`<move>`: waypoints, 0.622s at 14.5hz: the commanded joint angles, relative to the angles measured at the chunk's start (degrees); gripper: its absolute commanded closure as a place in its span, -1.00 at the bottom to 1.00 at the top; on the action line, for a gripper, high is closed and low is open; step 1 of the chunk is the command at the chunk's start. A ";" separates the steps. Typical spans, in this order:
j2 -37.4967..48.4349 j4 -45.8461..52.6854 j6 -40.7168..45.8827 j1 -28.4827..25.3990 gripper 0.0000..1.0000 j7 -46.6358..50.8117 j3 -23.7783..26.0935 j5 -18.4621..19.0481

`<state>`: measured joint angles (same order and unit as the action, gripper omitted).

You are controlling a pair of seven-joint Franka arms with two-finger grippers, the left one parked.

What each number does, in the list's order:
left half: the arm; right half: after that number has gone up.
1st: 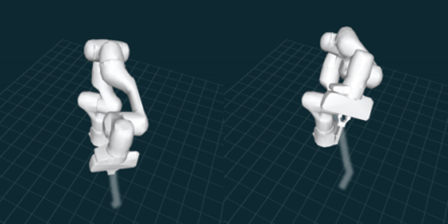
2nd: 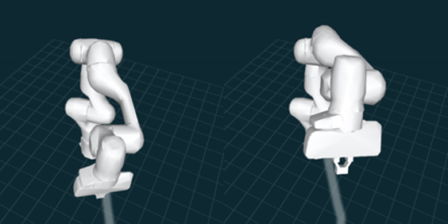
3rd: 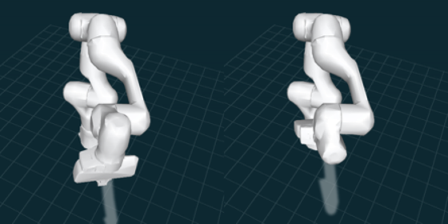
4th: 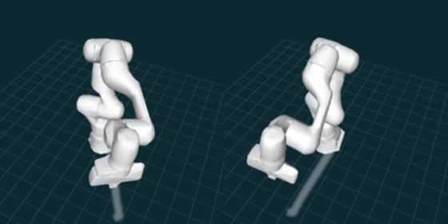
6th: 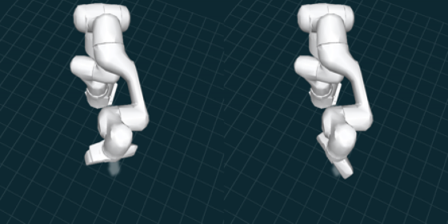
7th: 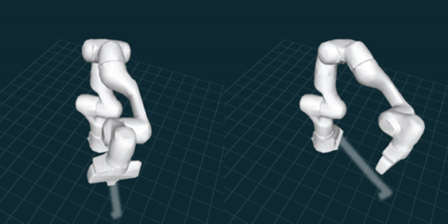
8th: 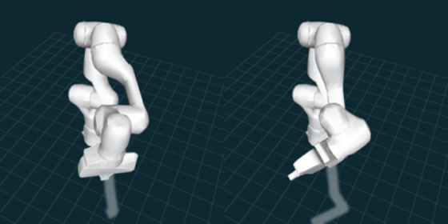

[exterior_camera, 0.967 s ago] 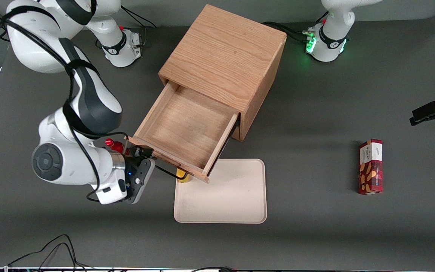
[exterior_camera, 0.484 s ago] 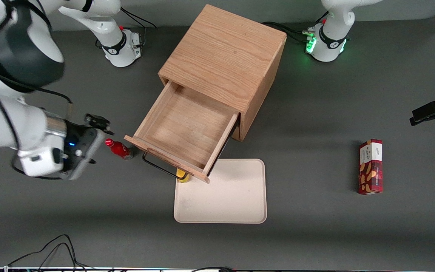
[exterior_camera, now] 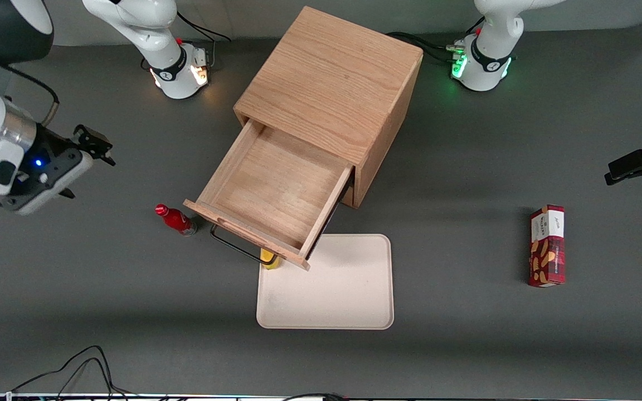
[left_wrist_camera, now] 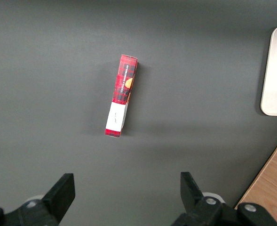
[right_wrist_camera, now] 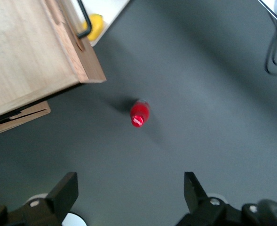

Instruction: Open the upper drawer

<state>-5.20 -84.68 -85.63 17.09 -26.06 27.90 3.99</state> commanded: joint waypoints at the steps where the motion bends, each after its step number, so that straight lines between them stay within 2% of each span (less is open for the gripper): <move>1: 12.73 -14.26 -4.72 5.74 -1.00 8.45 0.22 -4.32; 4: 17.58 -16.74 -3.85 11.72 -1.00 17.52 0.14 -10.65; 7: 18.73 -16.13 -0.69 14.80 -1.00 17.54 -1.35 -13.91; 9: 20.05 -15.87 -0.15 15.25 -1.00 17.80 -1.45 -14.45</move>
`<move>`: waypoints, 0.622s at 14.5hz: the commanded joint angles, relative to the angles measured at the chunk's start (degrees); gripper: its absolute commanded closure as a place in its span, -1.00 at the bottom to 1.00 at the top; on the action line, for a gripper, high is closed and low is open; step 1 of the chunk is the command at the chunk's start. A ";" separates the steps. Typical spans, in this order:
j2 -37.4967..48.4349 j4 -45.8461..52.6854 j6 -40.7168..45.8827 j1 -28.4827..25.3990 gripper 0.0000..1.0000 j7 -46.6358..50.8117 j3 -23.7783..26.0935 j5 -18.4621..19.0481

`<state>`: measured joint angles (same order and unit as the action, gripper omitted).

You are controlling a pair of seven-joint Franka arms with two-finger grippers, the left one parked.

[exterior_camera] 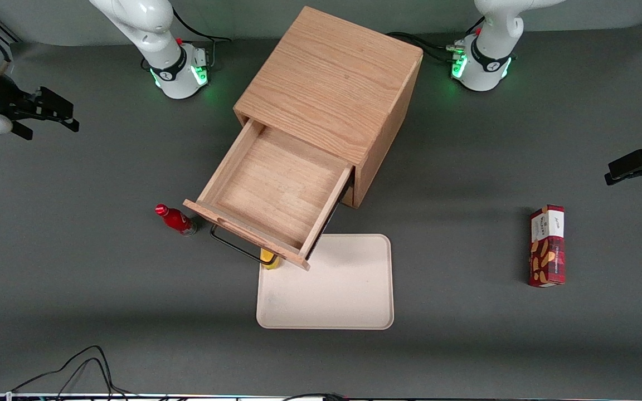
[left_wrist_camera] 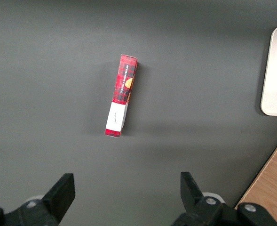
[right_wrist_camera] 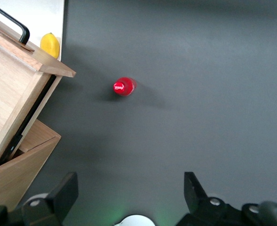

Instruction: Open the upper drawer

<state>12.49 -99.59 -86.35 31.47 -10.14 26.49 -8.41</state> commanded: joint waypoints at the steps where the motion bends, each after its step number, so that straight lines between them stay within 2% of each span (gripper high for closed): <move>1: 2.37 -0.61 0.66 0.96 -1.00 2.14 0.14 -2.05; 9: -2.03 2.90 2.76 3.24 -1.00 5.39 -0.30 -1.79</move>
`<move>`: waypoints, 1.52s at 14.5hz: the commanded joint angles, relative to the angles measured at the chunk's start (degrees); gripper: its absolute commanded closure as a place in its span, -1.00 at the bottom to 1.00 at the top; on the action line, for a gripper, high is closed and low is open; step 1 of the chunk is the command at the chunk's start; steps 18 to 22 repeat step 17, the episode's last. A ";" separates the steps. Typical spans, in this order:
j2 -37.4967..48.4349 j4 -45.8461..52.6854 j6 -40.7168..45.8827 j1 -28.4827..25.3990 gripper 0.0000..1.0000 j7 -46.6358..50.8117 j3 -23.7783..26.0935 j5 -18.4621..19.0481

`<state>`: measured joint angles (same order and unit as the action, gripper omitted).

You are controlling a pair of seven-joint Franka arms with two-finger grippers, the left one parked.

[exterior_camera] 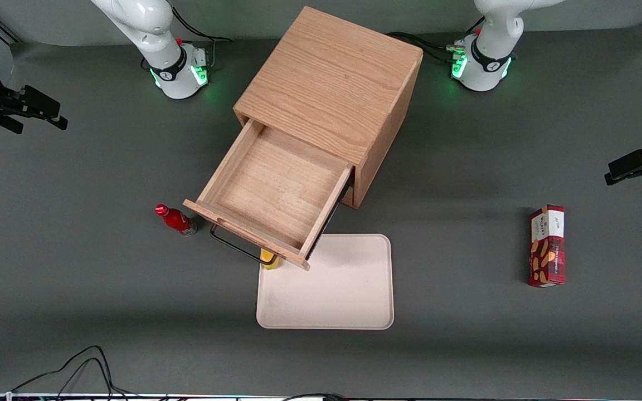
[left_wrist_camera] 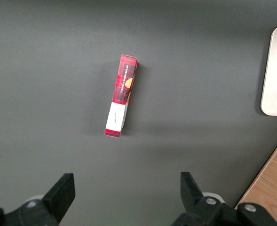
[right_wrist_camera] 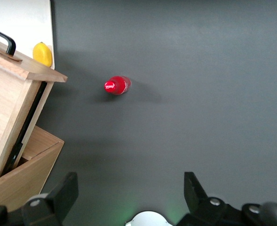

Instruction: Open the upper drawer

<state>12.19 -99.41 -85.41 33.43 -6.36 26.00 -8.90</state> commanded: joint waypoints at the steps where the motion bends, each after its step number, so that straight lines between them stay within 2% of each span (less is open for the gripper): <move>1: -1.73 3.07 1.83 1.28 -1.00 1.44 0.45 -0.69; 5: -3.39 4.74 1.92 -0.21 -1.00 1.53 2.12 1.51; 7: -4.80 5.19 1.92 -5.10 -1.00 1.97 0.38 3.79; 8: -5.15 5.19 1.92 -9.57 -1.00 2.14 -2.85 5.02; 11: -5.16 4.92 2.18 -28.63 -1.00 2.41 -20.58 5.82; 16: -5.68 5.27 2.71 -44.57 -1.00 5.03 -34.41 7.58; 22: -5.68 5.19 2.71 -44.60 -1.00 5.22 -34.61 7.67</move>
